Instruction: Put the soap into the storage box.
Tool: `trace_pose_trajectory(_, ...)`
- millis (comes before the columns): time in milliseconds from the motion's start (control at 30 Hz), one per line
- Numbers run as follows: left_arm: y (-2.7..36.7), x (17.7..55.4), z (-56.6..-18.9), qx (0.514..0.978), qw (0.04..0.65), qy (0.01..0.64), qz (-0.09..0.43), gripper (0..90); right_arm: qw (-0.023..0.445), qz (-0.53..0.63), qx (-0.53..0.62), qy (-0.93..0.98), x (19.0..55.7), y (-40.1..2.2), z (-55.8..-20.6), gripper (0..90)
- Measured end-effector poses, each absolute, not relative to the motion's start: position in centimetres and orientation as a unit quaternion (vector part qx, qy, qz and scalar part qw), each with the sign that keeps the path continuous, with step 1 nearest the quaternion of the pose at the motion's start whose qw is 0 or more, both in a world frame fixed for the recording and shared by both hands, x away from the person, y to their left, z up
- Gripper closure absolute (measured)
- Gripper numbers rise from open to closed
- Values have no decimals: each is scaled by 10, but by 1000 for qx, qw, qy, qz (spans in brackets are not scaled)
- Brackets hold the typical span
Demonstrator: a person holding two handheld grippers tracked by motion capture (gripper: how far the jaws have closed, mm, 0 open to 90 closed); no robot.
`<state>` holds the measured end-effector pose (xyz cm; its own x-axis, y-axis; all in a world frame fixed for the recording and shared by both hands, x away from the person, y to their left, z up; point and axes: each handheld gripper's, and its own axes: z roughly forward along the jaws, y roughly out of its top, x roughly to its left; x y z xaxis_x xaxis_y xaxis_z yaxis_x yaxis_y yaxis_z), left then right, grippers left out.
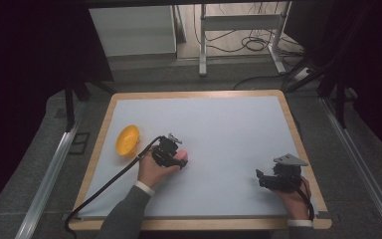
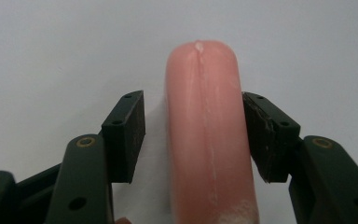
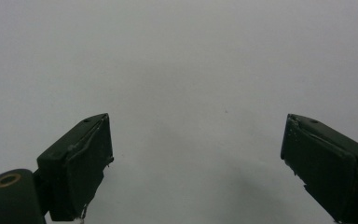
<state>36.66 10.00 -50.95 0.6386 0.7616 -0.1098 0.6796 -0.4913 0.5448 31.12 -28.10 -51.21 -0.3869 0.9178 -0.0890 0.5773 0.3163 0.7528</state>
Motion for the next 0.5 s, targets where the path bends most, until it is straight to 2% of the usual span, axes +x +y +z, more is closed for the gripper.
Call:
trace_pose_trajectory(167, 97, 365, -513, 862, 278, 418, 71, 496, 265, 323, 485, 769, 311, -280, -511, 86)
trace_pose_trajectory(267, 97, 364, -514, 862, 276, 418, 81, 574, 264, 321, 486, 769, 311, -280, -512, 86)
trace_pose_trajectory(500, 98, 364, -512, 863, 272, 418, 77, 597, 269, 323, 483, 768, 310, -280, -511, 86)
